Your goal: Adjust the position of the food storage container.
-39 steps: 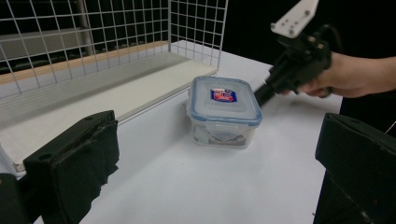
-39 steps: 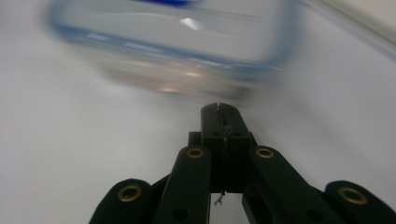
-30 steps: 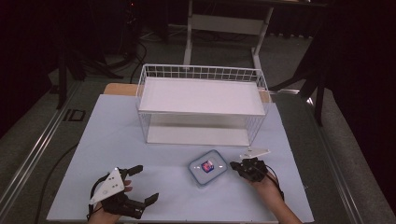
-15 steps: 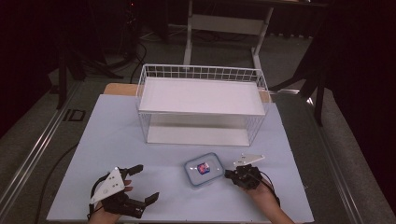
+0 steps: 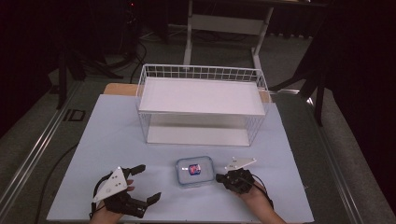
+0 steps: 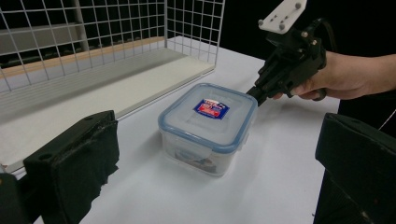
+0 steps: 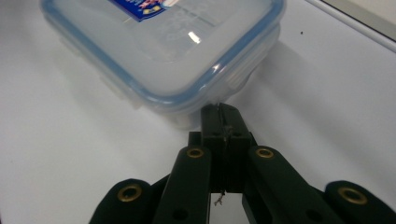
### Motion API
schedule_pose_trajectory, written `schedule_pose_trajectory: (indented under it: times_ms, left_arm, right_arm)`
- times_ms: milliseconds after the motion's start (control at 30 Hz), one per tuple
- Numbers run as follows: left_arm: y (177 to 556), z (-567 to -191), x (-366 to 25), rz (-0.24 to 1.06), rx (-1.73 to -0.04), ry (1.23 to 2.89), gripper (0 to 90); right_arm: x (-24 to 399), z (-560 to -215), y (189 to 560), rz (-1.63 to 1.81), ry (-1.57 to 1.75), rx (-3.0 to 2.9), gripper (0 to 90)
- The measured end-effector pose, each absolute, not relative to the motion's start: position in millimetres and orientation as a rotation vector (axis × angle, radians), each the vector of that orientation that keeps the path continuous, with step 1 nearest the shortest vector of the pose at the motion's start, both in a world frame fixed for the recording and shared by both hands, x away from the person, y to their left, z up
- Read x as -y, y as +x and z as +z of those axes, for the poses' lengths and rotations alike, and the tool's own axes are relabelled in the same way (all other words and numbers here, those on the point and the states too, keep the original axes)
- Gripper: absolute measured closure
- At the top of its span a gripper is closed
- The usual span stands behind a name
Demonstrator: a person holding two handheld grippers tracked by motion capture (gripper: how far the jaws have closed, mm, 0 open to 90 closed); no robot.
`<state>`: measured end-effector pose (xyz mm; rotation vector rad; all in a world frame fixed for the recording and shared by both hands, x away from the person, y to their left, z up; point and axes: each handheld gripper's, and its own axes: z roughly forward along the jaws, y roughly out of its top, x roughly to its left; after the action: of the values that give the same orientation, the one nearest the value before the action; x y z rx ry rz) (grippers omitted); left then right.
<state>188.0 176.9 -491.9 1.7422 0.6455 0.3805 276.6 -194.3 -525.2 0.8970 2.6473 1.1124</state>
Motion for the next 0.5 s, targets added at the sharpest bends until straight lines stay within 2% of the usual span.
schedule_pose_trajectory:
  times_ms: [500]
  left_arm:
    - [188.9, -491.9, -176.9, 0.373, -0.646, 1.746, 0.7]
  right_arm:
    - [172.4, -531.4, 272.1, 1.131, 0.860, -2.675, 90.0]
